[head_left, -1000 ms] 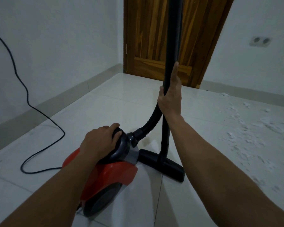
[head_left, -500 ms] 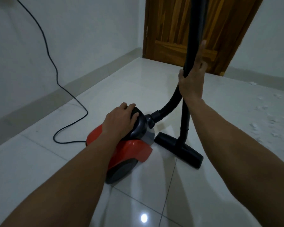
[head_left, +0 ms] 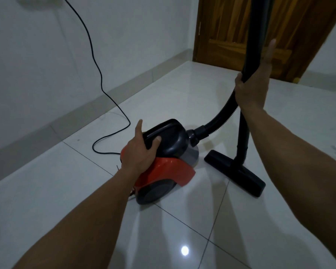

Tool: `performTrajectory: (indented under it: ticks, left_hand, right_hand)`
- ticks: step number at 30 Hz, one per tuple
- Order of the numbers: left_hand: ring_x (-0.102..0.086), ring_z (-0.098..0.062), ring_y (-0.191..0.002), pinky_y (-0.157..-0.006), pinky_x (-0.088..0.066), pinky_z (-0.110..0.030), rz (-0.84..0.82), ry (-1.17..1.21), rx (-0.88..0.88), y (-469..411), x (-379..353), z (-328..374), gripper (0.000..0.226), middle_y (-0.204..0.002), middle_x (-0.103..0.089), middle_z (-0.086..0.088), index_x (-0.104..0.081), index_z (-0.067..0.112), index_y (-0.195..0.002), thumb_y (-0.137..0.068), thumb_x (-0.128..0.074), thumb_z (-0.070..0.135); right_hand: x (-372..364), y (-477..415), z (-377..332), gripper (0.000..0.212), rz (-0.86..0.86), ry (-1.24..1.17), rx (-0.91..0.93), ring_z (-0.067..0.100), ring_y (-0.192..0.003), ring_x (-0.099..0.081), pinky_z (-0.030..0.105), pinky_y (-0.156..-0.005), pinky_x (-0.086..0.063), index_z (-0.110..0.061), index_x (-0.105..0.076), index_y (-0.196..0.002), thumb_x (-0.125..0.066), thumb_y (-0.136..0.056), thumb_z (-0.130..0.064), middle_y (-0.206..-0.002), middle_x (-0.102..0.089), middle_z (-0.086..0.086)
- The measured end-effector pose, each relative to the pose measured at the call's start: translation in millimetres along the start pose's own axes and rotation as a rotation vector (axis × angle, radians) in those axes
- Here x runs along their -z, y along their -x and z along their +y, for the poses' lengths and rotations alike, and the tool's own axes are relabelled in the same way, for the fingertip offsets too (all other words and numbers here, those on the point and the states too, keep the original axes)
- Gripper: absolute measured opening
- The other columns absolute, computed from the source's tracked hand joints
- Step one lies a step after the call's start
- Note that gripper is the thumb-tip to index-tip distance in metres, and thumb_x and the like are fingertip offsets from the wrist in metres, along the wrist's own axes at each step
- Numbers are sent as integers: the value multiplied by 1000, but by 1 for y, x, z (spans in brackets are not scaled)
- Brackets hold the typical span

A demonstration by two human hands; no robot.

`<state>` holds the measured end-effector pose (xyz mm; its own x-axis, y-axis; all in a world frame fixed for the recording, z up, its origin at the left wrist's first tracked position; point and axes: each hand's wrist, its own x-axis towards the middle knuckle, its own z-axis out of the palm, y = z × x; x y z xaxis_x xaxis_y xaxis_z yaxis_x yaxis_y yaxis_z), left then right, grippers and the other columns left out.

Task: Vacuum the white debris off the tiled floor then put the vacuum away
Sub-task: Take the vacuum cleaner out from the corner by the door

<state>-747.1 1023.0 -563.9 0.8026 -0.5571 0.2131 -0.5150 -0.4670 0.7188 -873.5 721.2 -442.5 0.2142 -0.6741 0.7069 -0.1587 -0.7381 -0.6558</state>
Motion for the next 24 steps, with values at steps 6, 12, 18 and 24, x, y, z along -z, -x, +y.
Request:
performTrajectory:
  ticks: [6,12,18,24]
  left_hand:
    - [-60,-29,-114,-97,-50,-45,-114,-28,38,5,17,-23,64,-122,-65,-7,-46,27,-140,-90,-46,69]
    - [-59,-34,-112,-100,-46,-44,-204,-52,38,2,38,-39,62,-115,-67,-13,-54,26,-145,-87,-32,34]
    - [-49,-35,-131,-107,-40,-39,-400,-237,15,-7,51,-38,62,-138,-58,-13,-49,23,-148,-86,-44,19]
    - [-52,-31,-126,-97,-44,-34,-498,-294,129,-32,49,-38,62,-138,-58,-16,-51,15,-146,-85,-56,3]
  right_hand:
    - [-5,3,-1,86,40,47,25,-15,-103,-34,-9,-76,-31,-10,-9,-161,-58,-92,3,-138,-40,2]
    - [-11,5,-5,81,54,68,34,-13,-106,-35,-9,-80,-30,-7,-13,-160,-58,-94,-2,-137,-45,9]
    - [-13,6,-8,80,38,54,17,-16,-102,-32,-12,-77,-27,-8,-12,-160,-57,-95,1,-137,-42,8]
    - [-15,5,-12,84,-3,53,21,-12,-94,-38,-10,-70,-32,-17,-5,-162,-54,-97,2,-140,-46,12]
